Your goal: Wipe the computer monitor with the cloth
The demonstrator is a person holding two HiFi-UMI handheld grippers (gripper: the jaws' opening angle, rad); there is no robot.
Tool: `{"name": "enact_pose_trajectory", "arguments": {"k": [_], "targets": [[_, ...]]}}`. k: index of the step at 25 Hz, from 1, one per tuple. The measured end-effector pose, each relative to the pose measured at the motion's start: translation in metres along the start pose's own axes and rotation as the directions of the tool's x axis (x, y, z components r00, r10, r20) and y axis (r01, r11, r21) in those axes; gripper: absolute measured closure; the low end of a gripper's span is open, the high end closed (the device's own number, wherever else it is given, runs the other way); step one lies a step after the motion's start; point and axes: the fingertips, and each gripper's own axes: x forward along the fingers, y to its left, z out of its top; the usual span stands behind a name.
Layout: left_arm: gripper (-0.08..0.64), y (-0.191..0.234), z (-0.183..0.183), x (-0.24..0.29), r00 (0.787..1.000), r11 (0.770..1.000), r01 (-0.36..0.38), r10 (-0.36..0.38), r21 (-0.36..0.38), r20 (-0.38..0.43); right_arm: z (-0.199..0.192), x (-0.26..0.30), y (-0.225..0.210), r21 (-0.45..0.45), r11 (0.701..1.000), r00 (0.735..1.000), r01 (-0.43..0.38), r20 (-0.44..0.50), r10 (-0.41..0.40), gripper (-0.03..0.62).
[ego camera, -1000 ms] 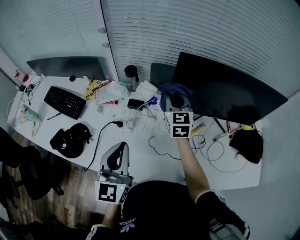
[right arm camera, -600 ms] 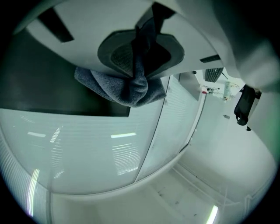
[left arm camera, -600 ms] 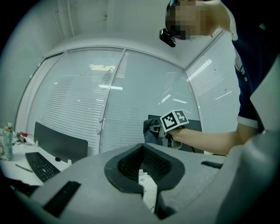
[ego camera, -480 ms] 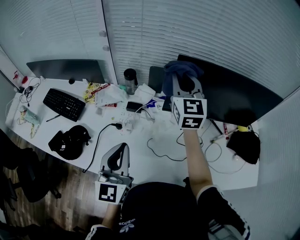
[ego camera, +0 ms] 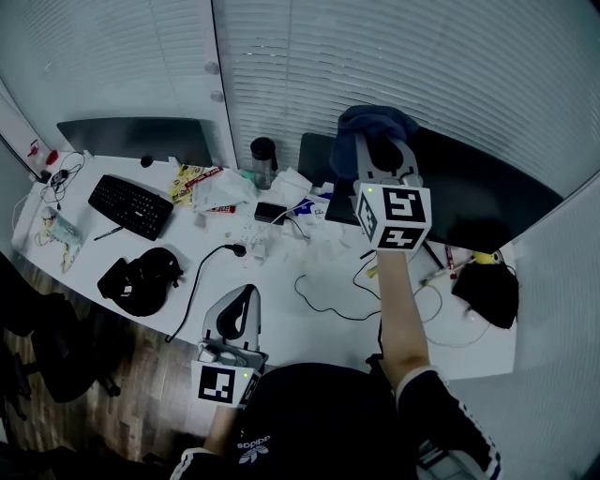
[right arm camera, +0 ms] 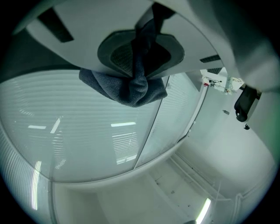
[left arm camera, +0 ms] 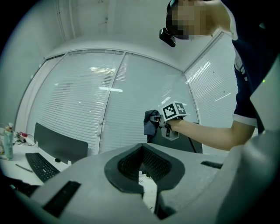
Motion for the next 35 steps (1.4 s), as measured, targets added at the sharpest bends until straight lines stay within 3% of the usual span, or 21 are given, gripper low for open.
{"name": "enact_pose_trajectory", "arguments": {"k": [5,12,16,21,28,35], "targets": [[0.555,-0.016,0.004,0.001,0.999,0.999,0.032,-0.032,-0.006,0.026,0.021,-0.057,-0.014,0.007,1.000,0.998,0.001,0.068,-0.002,0.545],[0.555,-0.066,0.000,0.008,0.993,0.993,0.118,-0.118,0.021,0.015,0.037,-0.168,-0.067,-0.025,0.997,0.989,0.079,0.127,-0.075,0.545],[0.555,-0.107,0.010,0.007,0.986,0.987,0.156,-0.158,0.033,0.059,0.034,-0.240,-0.097,-0.041,0.992,0.988,0.117,0.101,-0.113,0.545],[0.555,-0.164,0.016,-0.010,0.986,0.986,0.165,-0.166,0.033,0.035,0.031,-0.331,-0.115,-0.063,0.989,0.989,0.135,0.063,-0.131,0.545],[0.555,-0.241,0.007,-0.054,0.983,0.983,0.181,-0.181,0.031,0.014,0.012,-0.448,-0.114,0.005,0.993,0.993,0.117,0.009,-0.117,0.545],[0.555,-0.307,0.009,-0.092,0.975,0.976,0.220,-0.220,0.003,0.037,-0.015,-0.519,-0.099,0.061,0.995,0.997,0.073,-0.036,-0.071,0.546]]}}
